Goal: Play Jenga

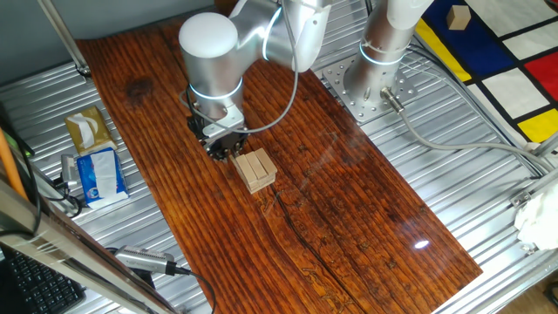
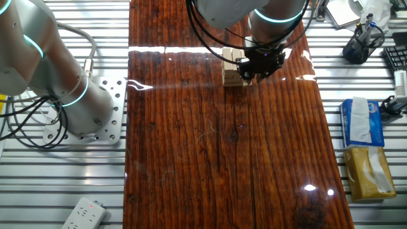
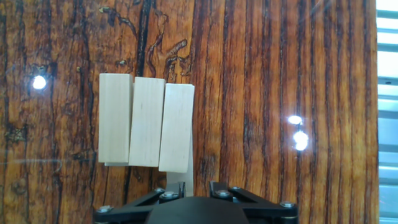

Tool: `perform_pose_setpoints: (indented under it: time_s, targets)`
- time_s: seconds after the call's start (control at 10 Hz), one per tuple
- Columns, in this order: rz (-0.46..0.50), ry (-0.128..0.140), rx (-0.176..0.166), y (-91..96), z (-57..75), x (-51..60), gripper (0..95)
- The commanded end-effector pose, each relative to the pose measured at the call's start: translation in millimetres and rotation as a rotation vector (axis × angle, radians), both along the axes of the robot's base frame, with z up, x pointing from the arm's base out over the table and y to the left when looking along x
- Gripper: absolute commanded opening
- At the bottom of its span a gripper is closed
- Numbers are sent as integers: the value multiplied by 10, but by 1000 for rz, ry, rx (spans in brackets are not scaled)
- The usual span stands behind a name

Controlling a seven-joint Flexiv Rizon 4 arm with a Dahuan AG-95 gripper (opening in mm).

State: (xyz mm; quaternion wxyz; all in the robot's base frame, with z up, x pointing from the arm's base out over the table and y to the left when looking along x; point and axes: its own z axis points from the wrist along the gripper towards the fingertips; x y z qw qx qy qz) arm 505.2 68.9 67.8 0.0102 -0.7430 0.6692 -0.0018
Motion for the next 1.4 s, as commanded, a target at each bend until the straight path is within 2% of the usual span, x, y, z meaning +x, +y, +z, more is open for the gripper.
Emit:
perform_pose_setpoints:
  time_s: [0.1,0.2,0.5,1.4]
  targets:
    - [3,1,2,1,3,-2,190]
    - [7,1,4,0,2,-5,380]
    - [4,7,13,-14,13,-38,380]
    - [4,7,13,-14,13,-38,380]
